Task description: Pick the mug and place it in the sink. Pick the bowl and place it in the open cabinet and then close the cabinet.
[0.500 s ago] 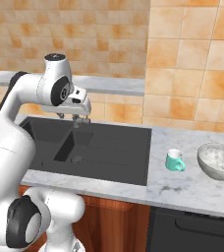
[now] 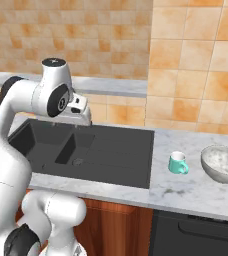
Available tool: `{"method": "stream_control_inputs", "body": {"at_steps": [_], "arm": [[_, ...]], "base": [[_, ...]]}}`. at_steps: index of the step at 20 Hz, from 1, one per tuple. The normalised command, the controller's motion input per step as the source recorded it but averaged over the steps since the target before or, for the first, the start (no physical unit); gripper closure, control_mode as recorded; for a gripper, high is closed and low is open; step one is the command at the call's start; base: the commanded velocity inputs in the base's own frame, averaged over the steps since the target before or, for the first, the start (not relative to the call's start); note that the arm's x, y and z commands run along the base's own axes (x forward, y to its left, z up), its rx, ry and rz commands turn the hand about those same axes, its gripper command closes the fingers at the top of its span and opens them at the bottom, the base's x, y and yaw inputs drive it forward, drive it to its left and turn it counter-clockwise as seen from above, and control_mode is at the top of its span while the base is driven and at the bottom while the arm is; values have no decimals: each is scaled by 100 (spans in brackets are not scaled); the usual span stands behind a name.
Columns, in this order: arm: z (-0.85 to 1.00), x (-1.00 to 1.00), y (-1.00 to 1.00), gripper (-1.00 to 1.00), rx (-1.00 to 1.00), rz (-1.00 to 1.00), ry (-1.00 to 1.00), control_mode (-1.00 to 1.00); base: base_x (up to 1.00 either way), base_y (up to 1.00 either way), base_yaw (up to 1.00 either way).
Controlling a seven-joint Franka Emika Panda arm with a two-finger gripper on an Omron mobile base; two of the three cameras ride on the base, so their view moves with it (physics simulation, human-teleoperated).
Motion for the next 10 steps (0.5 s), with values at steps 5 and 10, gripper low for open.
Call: {"method": "stream_control_inputs", "body": {"at_steps": [5, 10], "arm": [[-2, -71, -37, -100, 5, 7, -12, -100], [0, -32, -63, -100, 0, 27, -18, -100]], "base": [[0, 0, 0], [0, 0, 0]]}}
